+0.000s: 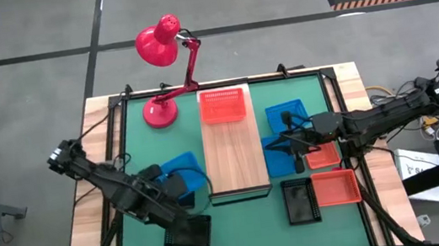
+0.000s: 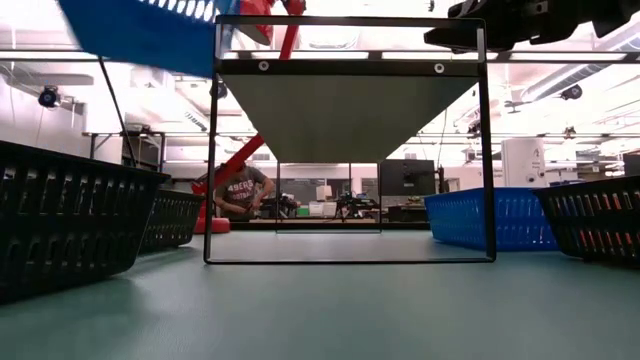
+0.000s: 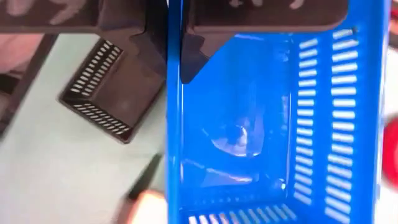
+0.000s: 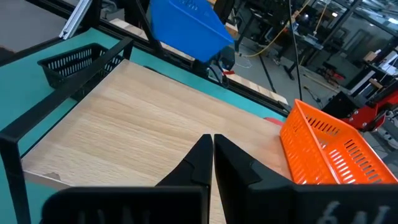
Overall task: Stack baskets on shelf by color
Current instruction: Put the left blue bin on the shelf
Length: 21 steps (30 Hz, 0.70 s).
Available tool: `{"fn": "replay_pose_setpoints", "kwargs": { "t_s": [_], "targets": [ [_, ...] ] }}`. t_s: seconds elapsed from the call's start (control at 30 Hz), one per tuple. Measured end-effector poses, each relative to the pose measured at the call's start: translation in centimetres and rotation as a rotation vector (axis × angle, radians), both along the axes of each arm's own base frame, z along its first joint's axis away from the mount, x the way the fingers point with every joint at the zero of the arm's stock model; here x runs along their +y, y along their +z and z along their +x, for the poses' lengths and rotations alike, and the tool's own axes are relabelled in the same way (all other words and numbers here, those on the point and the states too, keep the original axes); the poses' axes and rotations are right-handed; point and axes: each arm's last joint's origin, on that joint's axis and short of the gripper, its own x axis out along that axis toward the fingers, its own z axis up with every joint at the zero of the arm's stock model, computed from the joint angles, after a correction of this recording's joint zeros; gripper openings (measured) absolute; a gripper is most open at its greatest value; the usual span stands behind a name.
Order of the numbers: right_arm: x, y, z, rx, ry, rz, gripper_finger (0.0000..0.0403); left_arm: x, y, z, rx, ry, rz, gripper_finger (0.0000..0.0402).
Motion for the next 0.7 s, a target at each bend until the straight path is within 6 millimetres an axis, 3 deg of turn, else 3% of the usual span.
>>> {"fn": "replay_pose_setpoints", "kwargs": {
  "t_s": [0.27, 0.7],
  "targets": [
    [0.0, -0.2, -0.1, 0.022, -0.003, 0.009, 0.0009, -1.0, 1.6, 1.7, -0.061, -0.132, 0.056, 0.0],
    [0.0, -0.3, -0.1, 0.03, -0.006, 0.017, 0.0009, -0.2, 1.6, 2.7, -0.101, -0.191, 0.194, 0.0]
  ]
}}
